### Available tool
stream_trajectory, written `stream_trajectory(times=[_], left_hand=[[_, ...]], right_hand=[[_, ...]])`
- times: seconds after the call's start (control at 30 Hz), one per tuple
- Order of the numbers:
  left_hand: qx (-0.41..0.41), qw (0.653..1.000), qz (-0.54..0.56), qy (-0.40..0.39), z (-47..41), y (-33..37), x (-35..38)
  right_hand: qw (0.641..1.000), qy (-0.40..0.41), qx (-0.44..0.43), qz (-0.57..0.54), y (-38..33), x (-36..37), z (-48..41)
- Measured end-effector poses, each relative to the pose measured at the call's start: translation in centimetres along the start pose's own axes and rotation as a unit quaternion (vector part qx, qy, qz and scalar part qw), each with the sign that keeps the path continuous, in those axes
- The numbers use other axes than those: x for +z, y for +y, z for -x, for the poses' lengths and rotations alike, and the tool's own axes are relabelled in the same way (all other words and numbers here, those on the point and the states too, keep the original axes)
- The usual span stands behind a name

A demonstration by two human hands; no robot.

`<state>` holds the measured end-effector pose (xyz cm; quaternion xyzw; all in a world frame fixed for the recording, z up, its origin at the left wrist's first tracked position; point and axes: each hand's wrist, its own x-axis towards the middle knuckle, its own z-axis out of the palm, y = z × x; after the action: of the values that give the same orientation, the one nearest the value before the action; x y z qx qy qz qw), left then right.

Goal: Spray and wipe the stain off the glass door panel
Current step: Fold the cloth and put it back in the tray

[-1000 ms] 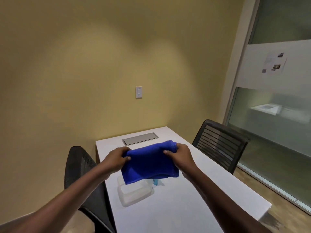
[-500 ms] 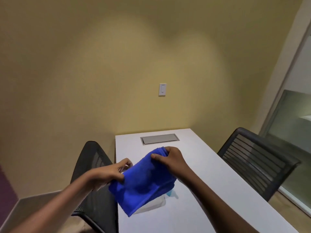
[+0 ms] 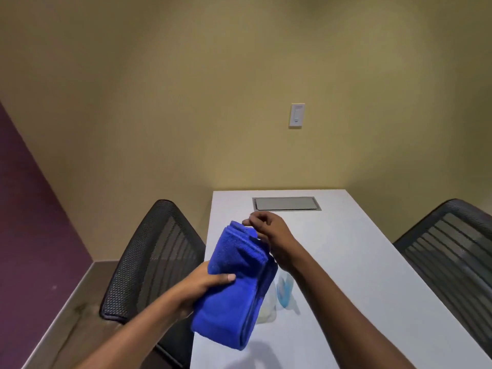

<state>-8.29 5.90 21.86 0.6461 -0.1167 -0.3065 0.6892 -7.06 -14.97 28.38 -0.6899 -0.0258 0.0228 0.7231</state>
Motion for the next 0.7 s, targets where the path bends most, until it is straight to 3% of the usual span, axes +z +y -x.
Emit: stream_trajectory(times=[0.1,0.23,0.33,0.5,0.7], left_hand=[[0.022,0.998,0.041,0.032,-0.4,-1.3,-0.5],[0.039,0.992,0.083,0.091,-2.1,-3.0,-1.2],[0.043,0.990,0.071,0.113,-3.5,-4.1,-1.6],[0.028,0.989,0.030,0.142,-6.1,-5.8,-3.5],[-0.027,0.985,-0.018,0.172,-9.8,-7.1,-6.6]], right_hand=[[0.983,0.077,0.086,-0.140,3.6,-0.9,-0.7],[0.966,-0.012,0.163,-0.199,9.9,0.7,1.1],[0.980,-0.058,0.149,-0.123,12.2,1.9,1.2],[0.994,0.001,0.084,-0.065,14.1,1.9,-2.3],[0.996,0.018,0.077,-0.032,17.6,1.9,-6.0]])
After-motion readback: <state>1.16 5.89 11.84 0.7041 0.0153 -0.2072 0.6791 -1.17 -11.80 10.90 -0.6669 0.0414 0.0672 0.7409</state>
